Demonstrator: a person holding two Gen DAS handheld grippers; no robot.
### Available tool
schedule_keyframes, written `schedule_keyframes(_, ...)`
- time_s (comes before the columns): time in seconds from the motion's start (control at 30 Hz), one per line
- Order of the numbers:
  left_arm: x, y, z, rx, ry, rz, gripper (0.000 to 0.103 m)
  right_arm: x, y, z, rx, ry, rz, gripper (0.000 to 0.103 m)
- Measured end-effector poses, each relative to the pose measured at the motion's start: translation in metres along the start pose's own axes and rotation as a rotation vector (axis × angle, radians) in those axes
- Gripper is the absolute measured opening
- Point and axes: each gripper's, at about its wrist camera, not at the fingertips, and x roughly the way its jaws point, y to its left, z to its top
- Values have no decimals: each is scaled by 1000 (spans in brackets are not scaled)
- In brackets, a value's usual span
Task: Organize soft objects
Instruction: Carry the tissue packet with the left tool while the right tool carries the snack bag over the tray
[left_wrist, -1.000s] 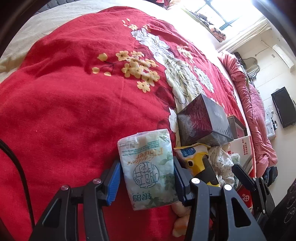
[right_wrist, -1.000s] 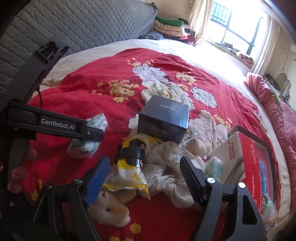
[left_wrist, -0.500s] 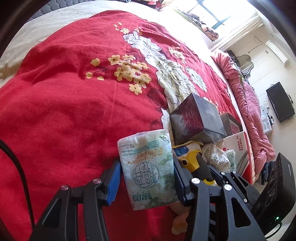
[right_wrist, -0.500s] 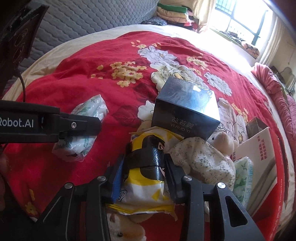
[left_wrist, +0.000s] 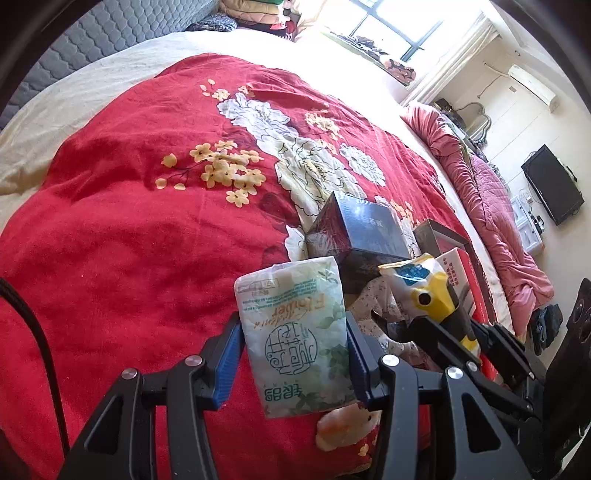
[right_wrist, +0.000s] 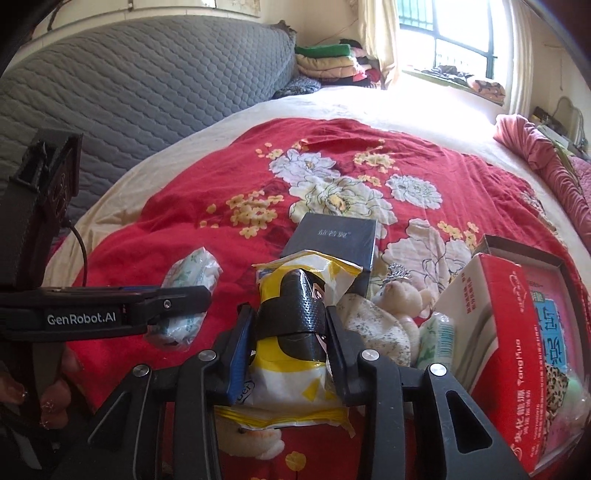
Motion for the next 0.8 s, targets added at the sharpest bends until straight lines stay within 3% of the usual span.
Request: schedule_keyframes(0.8, -45, -123, -19, 252, -65, 67, 51, -108, -60, 3, 107, -216, -53, 38)
